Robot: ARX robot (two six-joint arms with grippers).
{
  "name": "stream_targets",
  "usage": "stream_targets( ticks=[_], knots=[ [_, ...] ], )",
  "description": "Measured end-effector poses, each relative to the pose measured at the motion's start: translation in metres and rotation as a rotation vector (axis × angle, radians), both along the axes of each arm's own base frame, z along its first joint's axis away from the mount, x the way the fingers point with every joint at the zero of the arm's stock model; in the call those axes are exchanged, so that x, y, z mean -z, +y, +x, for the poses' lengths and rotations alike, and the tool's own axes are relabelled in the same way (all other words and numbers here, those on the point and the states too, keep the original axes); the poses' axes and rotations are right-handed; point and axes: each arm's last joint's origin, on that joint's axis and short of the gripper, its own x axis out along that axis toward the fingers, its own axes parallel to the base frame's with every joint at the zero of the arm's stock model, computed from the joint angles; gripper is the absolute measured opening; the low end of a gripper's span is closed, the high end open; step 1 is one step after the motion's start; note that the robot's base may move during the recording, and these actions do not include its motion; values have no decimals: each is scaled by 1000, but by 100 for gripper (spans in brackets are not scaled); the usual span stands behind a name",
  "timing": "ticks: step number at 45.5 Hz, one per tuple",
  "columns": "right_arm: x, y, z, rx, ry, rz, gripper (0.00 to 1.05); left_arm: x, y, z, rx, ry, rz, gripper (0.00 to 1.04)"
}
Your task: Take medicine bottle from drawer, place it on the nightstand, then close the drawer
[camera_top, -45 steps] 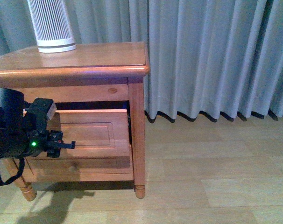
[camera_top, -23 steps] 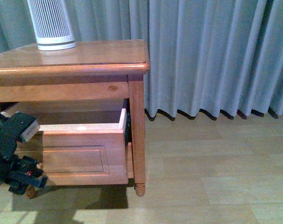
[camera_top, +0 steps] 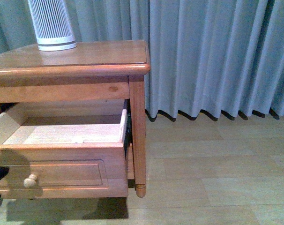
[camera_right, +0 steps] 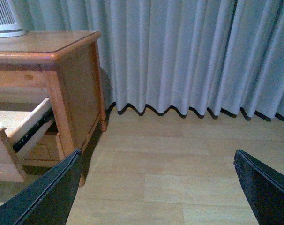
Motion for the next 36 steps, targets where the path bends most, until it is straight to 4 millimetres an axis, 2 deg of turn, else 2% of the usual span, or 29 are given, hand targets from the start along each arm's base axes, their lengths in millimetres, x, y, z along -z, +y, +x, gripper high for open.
stream_targets(
  ticks=[5, 12, 21, 29, 36],
  knots=[
    [0, 0, 0, 0, 0, 0, 98, 8, 3, -14, -18, 23, -10, 3],
    [0, 0, 0, 0, 0, 0, 98, 7, 1, -28, -22, 11, -25, 4],
    [0, 0, 0, 0, 0, 0, 98, -10, 1, -43, -45, -73, -60, 34],
    [0, 0, 0, 0, 0, 0, 98, -51, 3, -52, -135, -254, -134, 60],
    [0, 0, 0, 0, 0, 0, 98, -89, -2, -74, -166, -379, -204, 85]
  ],
)
